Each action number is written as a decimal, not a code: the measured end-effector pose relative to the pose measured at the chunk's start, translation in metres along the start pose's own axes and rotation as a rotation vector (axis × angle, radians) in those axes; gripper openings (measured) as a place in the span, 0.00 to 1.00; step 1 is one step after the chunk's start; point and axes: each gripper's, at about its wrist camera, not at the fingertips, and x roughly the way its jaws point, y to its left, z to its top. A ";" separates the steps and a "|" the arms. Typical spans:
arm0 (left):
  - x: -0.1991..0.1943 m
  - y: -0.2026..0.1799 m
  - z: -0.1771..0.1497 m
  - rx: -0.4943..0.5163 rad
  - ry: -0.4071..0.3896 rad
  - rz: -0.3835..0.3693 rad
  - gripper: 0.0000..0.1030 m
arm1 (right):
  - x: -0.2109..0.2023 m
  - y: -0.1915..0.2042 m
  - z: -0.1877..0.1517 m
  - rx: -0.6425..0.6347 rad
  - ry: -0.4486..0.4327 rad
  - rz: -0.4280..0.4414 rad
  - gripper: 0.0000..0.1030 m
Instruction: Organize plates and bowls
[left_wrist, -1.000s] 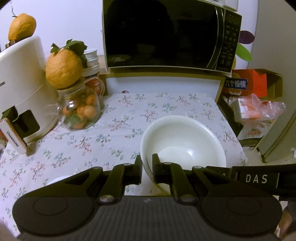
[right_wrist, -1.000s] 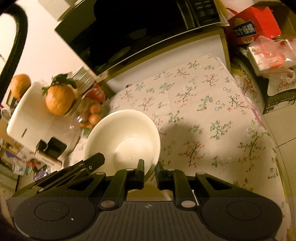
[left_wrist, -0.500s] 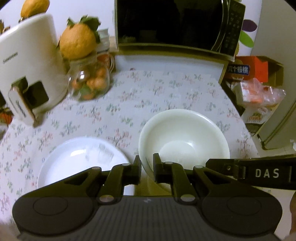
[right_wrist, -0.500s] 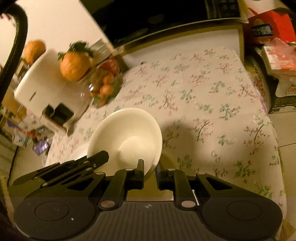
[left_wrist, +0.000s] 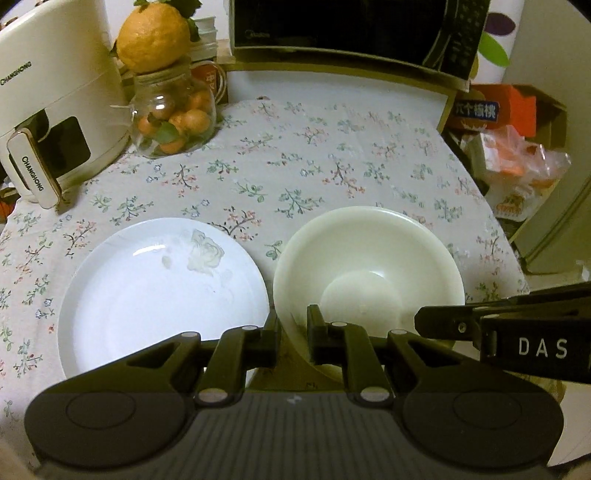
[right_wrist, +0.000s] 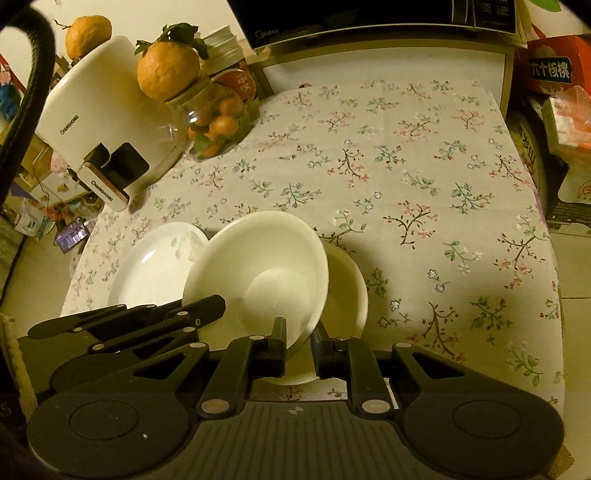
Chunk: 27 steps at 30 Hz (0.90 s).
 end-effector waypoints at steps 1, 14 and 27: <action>0.002 -0.001 -0.001 0.004 0.005 0.000 0.13 | 0.001 0.001 -0.001 -0.006 0.004 -0.006 0.14; 0.014 -0.008 -0.006 0.051 0.033 -0.007 0.17 | 0.007 -0.004 -0.003 -0.035 0.035 -0.043 0.16; 0.017 -0.004 -0.005 0.040 0.040 -0.053 0.23 | 0.006 -0.005 -0.001 -0.063 0.026 -0.060 0.20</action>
